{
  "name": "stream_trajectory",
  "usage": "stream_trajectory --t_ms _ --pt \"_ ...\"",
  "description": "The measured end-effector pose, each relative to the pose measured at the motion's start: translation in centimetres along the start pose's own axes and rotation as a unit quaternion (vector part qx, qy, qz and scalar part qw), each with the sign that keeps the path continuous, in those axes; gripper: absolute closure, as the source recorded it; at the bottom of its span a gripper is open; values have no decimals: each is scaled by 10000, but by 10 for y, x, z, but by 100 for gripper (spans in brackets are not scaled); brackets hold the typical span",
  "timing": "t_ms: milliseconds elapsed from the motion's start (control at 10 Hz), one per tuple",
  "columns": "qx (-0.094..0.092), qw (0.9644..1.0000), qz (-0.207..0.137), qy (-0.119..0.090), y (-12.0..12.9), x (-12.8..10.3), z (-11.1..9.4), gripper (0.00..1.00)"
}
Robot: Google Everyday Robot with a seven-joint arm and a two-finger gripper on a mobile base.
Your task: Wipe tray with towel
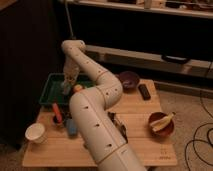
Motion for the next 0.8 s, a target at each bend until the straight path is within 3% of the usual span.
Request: stream_trajectory --t_ms 300,800 --pt "-372 9991 -45 217 15 10 23 100" --pt "-943 9930 -301 649 38 58 59 100"
